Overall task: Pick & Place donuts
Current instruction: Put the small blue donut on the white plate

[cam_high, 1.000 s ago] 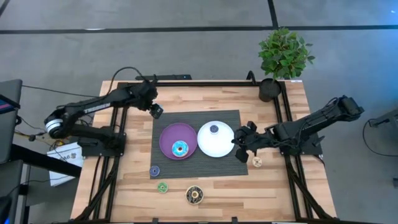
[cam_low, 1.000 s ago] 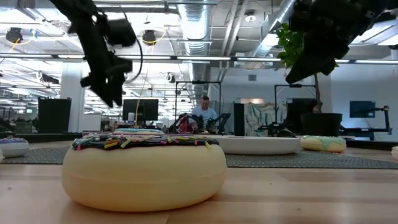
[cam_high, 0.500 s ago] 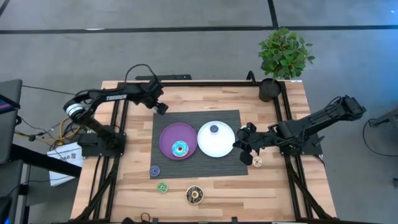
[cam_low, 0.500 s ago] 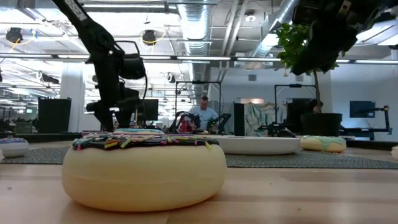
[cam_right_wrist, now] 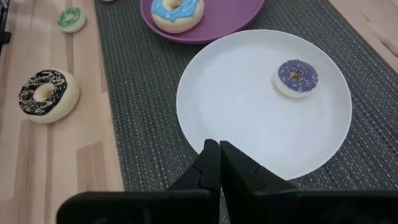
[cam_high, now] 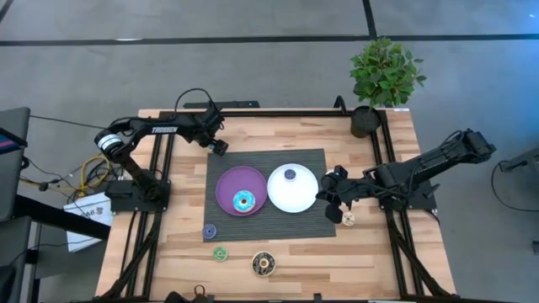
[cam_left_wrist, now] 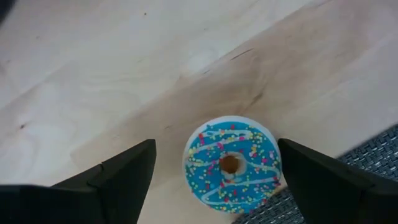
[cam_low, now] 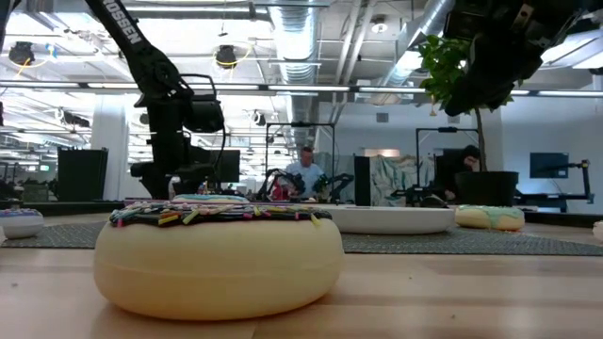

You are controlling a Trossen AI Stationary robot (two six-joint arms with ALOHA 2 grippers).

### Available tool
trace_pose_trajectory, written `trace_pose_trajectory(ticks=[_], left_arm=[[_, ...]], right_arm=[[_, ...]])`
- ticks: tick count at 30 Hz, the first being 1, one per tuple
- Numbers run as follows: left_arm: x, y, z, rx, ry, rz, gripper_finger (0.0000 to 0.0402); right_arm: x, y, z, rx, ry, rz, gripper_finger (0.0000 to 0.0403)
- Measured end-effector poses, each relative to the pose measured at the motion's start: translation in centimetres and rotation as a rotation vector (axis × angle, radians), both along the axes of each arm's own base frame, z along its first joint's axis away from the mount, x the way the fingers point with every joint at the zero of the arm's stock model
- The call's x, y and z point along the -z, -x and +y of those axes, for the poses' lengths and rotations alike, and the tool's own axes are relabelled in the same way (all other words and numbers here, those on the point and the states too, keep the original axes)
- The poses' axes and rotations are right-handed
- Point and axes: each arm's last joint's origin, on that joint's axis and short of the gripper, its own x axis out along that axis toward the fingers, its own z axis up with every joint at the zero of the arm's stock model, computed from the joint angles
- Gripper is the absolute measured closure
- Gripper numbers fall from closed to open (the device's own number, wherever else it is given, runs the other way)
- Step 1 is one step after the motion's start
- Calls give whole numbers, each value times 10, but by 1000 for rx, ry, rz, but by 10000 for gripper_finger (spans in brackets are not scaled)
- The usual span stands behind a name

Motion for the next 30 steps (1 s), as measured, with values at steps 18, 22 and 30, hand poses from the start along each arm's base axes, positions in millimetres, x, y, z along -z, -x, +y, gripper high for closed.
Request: trace_pose_trajectory(ticks=[18,22,30], left_arm=[[1,0,0,-70,31,-40,70],[1,0,0,-79,44,-52,87],[1,0,-1,-101,64,-75,150]], right_arm=[[0,0,0,2,2,2,403],[0,0,0,2,2,2,403],[0,0,0,2,2,2,403]])
